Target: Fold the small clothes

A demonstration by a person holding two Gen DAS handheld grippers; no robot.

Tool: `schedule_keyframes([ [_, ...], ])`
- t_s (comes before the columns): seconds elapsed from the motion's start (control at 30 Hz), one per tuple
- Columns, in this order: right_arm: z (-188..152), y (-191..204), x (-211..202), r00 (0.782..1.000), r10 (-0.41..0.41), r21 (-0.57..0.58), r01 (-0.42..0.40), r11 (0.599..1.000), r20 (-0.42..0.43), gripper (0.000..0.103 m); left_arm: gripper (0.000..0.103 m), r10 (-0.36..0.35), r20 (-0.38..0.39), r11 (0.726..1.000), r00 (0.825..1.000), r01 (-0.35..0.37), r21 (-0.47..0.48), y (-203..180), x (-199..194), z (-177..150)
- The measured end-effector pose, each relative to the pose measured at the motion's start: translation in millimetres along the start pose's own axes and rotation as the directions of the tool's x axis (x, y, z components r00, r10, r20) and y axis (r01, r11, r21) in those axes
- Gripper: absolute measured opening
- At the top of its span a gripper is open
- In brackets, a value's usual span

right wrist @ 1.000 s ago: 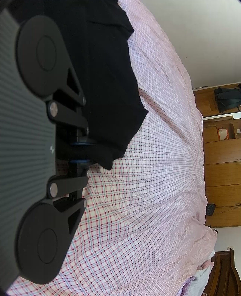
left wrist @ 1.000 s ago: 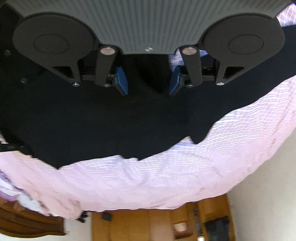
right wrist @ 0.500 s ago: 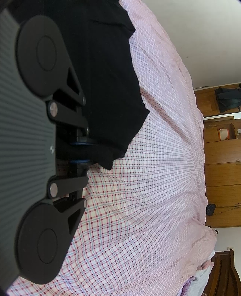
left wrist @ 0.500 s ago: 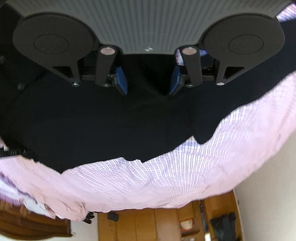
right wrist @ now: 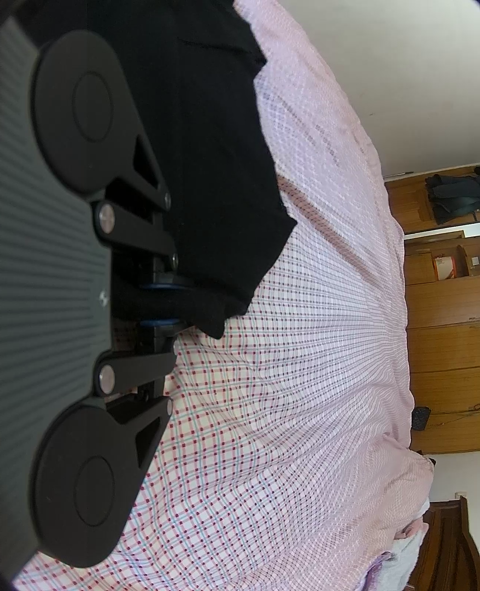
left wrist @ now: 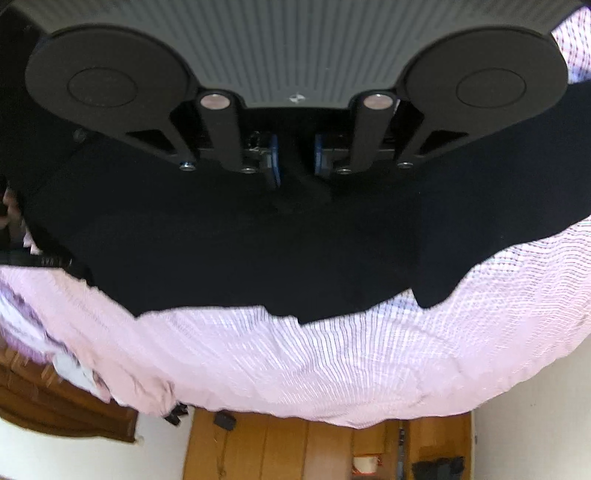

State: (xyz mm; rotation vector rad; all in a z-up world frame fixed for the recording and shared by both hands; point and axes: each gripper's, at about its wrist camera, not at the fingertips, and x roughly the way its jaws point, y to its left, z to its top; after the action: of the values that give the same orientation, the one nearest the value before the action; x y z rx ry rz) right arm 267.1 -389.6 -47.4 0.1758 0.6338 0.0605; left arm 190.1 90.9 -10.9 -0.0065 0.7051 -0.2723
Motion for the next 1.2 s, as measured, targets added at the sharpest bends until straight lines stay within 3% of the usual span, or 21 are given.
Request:
schedule_keyframes([
  [0.17, 2, -13, -6, 0.998, 0.056, 0.076, -0.057, 0.995, 0.023, 0.016, 0.018, 0.031, 0.145, 0.999, 0.989, -0.037, 0.039, -15, -34, 20],
  [0.27, 2, -14, -17, 0.992, 0.071, 0.079, -0.080, 0.994, 0.102, 0.013, 0.018, 0.059, 0.221, 0.993, 0.973, -0.081, 0.091, -24, -43, 36],
  [0.33, 3, -13, -25, 0.986, 0.043, 0.089, -0.058, 0.994, 0.164, 0.013, 0.018, 0.084, 0.231, 0.989, 0.969, -0.109, 0.098, -23, -38, 48],
  [0.43, 4, -12, -26, 0.981, -0.031, 0.093, 0.013, 0.996, 0.193, 0.012, 0.018, 0.143, 0.188, 0.985, 0.972, -0.158, 0.068, -14, -11, 55],
  [0.5, 4, -14, -21, 0.981, -0.087, 0.106, 0.069, 0.992, 0.176, 0.012, 0.018, 0.175, 0.103, 0.981, 0.979, -0.182, 0.068, -7, 19, 54],
  [0.6, 2, -28, -13, 0.988, -0.085, 0.167, 0.064, 0.984, 0.125, 0.012, 0.020, 0.200, -0.002, 0.976, 0.980, -0.199, 0.092, -2, 52, 46],
  [0.7, 4, -34, -13, 0.993, -0.056, 0.191, 0.035, 0.981, 0.106, 0.014, 0.024, 0.226, 0.010, 0.966, 0.974, -0.225, 0.131, -5, 55, 42],
  [0.83, 9, -35, -23, 0.995, -0.046, 0.213, 0.027, 0.977, 0.085, 0.015, 0.054, 0.247, 0.009, 0.964, 0.969, -0.246, 0.101, -1, 46, 46],
  [0.9, 11, -34, -32, 0.997, -0.012, 0.224, -0.006, 0.974, 0.078, 0.019, 0.058, 0.235, 0.020, 0.968, 0.972, -0.236, 0.084, 1, 35, 47],
  [0.97, 11, -32, -42, 0.997, 0.020, 0.226, -0.036, 0.973, 0.071, 0.044, 0.068, 0.226, 0.032, 0.971, 0.974, -0.228, 0.078, 2, 25, 50],
  [1.0, 10, -30, -47, 0.997, 0.032, 0.223, -0.047, 0.974, 0.071, 0.049, 0.071, 0.226, 0.040, 0.971, 0.973, -0.229, 0.076, 2, 18, 49],
  [1.07, 8, -21, -56, 0.997, 0.045, 0.184, -0.055, 0.981, 0.056, 0.050, 0.078, 0.230, 0.041, 0.970, 0.972, -0.233, 0.074, 2, 3, 46],
  [1.2, -1, 0, -71, 0.998, 0.067, 0.105, -0.068, 0.992, 0.016, 0.050, 0.081, 0.272, 0.012, 0.960, 0.962, -0.272, 0.066, 5, -21, 37],
])
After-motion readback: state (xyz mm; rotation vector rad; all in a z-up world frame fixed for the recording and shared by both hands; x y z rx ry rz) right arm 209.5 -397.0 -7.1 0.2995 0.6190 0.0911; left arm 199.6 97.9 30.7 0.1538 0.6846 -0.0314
